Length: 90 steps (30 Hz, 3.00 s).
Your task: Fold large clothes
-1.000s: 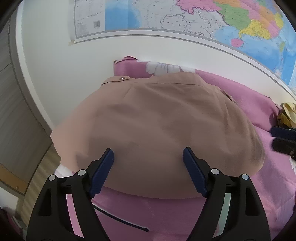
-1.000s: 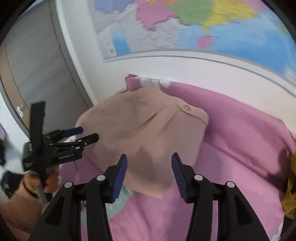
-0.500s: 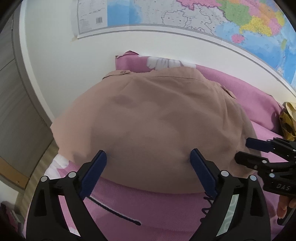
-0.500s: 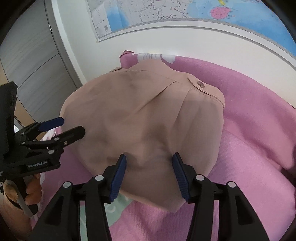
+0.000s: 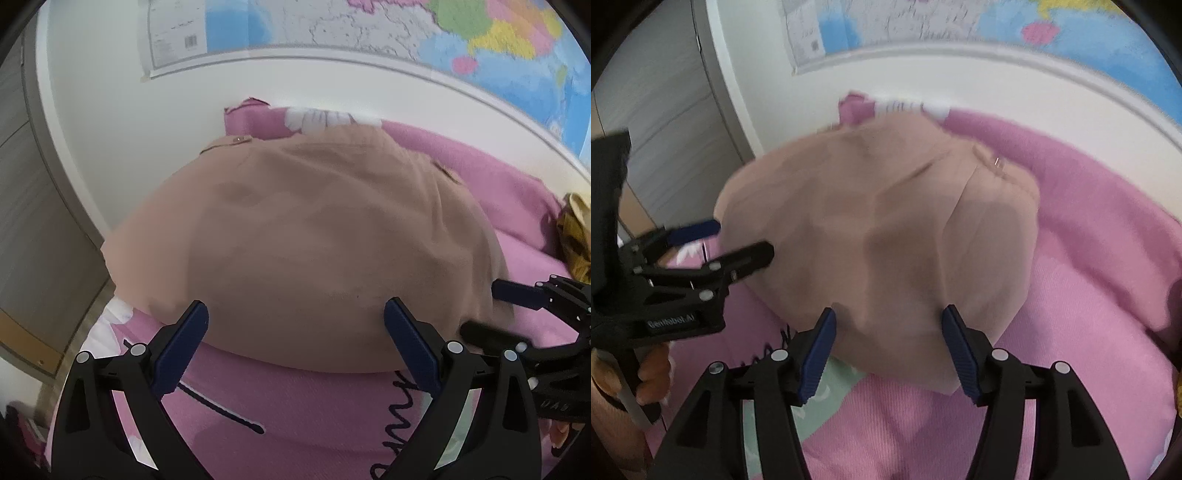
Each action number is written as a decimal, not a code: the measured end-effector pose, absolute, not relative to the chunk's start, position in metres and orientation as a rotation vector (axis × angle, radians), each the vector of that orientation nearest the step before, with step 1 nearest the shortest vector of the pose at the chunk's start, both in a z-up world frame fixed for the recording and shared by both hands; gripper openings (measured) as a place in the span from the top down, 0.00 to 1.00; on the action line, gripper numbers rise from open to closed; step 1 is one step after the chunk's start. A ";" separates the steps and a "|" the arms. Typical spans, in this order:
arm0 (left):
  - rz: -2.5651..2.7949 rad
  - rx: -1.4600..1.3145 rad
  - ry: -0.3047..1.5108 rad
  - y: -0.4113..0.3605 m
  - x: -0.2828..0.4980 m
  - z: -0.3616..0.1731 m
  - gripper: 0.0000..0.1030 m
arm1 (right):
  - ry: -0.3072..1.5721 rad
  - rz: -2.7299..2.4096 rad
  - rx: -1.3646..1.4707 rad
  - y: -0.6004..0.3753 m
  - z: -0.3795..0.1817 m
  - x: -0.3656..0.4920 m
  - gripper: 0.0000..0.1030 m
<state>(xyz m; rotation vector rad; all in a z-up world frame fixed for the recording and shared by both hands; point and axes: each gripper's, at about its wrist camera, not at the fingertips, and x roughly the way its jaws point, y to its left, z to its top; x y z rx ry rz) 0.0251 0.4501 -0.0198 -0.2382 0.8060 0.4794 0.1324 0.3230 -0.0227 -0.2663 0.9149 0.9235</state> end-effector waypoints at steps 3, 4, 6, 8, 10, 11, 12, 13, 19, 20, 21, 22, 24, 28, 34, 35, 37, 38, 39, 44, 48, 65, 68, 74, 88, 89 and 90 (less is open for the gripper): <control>0.482 -0.257 0.817 0.452 0.025 -0.024 0.08 | 0.918 0.924 -0.267 0.323 -0.025 0.130 0.42; 0.487 -0.253 0.813 0.451 0.023 -0.024 0.08 | 0.919 0.932 -0.252 0.320 -0.023 0.129 0.41; 0.488 -0.250 0.804 0.449 0.019 -0.022 0.08 | 0.922 0.929 -0.227 0.315 -0.019 0.130 0.42; 0.491 -0.238 0.794 0.445 0.017 -0.019 0.08 | 0.916 0.931 -0.211 0.310 -0.014 0.127 0.41; 0.495 -0.223 0.786 0.440 0.015 -0.016 0.06 | 0.900 0.925 -0.210 0.308 -0.011 0.125 0.37; 0.500 -0.219 0.781 0.437 0.012 -0.015 0.05 | 0.885 0.926 -0.206 0.306 -0.009 0.123 0.35; 0.500 -0.217 0.769 0.434 0.011 -0.013 0.05 | 0.876 0.925 -0.200 0.305 -0.007 0.121 0.32; 0.501 -0.218 0.764 0.432 0.010 -0.012 0.05 | 0.868 0.923 -0.196 0.303 -0.005 0.121 0.29; 0.518 -0.221 0.736 0.422 -0.002 -0.008 0.05 | 0.816 0.919 -0.184 0.296 0.005 0.114 0.18; 0.524 -0.222 0.734 0.421 -0.003 -0.008 0.05 | 0.804 0.915 -0.179 0.294 0.007 0.112 0.16; 0.534 -0.223 0.730 0.420 -0.006 -0.008 0.05 | 0.798 0.909 -0.174 0.292 0.008 0.111 0.13; 0.538 -0.222 0.727 0.419 -0.007 -0.007 0.05 | 0.791 0.905 -0.170 0.290 0.009 0.110 0.13; 0.544 -0.223 0.722 0.417 -0.011 -0.007 0.05 | 0.780 0.900 -0.158 0.286 0.011 0.108 0.10; 0.569 -0.233 0.699 0.414 -0.019 0.000 0.05 | 0.757 0.895 -0.150 0.280 0.014 0.102 0.06; 0.578 -0.246 0.641 0.406 -0.032 0.010 0.05 | 0.695 0.873 -0.155 0.273 0.019 0.095 0.06; 0.572 -0.255 0.632 0.406 -0.034 0.012 0.05 | 0.690 0.869 -0.153 0.271 0.020 0.094 0.06; 0.561 -0.287 0.619 0.405 -0.038 0.015 0.05 | 0.698 0.867 -0.148 0.269 0.020 0.093 0.06; 0.562 -0.290 0.611 0.404 -0.039 0.016 0.05 | 0.701 0.873 -0.143 0.268 0.019 0.092 0.06; 0.570 -0.284 0.602 0.403 -0.041 0.017 0.05 | 0.702 0.880 -0.135 0.267 0.019 0.091 0.06; 0.598 -0.273 0.630 0.398 -0.044 0.016 0.05 | 0.706 0.859 -0.138 0.265 0.017 0.082 0.06; 0.627 -0.276 0.627 0.395 -0.052 0.016 0.05 | 0.694 0.845 -0.124 0.259 0.019 0.075 0.06; 0.649 -0.203 0.590 0.367 -0.074 0.030 0.05 | 0.682 0.887 -0.096 0.245 0.024 0.041 0.06; 0.644 -0.198 0.589 0.365 -0.076 0.031 0.05 | 0.677 0.888 -0.092 0.243 0.027 0.038 0.06; 0.649 -0.189 0.584 0.360 -0.081 0.032 0.05 | 0.668 0.893 -0.089 0.239 0.028 0.033 0.06; 0.655 -0.182 0.588 0.356 -0.087 0.030 0.05 | 0.662 0.893 -0.094 0.235 0.028 0.025 0.06; 0.655 -0.181 0.588 0.356 -0.087 0.030 0.05 | 0.661 0.892 -0.093 0.235 0.028 0.025 0.06; 0.655 -0.182 0.587 0.356 -0.088 0.030 0.05 | 0.659 0.893 -0.092 0.235 0.029 0.025 0.06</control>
